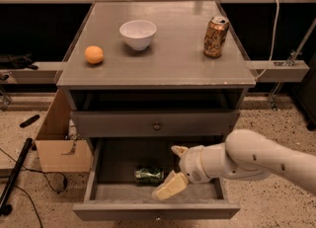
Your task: Pick green can from middle drawer and place on counter
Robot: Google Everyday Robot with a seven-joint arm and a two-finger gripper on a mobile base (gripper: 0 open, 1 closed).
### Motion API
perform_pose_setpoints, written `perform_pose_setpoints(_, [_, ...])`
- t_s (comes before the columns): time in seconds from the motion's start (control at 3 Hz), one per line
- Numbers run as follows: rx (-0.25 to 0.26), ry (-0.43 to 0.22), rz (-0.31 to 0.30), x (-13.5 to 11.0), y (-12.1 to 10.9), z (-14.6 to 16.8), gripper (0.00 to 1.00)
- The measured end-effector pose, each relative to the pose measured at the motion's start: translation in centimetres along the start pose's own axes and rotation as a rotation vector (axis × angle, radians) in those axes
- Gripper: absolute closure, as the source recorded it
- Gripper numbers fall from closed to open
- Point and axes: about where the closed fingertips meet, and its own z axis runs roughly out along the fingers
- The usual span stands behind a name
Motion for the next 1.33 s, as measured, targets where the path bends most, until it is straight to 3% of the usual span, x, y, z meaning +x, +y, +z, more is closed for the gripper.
perform_pose_setpoints(0.33, [-0.018, 0.029, 0.008, 3.0, -1.7, 5.8, 0.00])
perform_pose_setpoints(0.67, [-0.007, 0.081, 0.012, 5.9, -5.3, 9.4, 0.00])
perform_pose_setpoints(1.0, [0.070, 0.114, 0.031, 7.9, -10.2, 8.5, 0.00])
perform_pose_setpoints(1.33, [0.071, 0.123, 0.026, 8.0, -10.3, 9.0, 0.00])
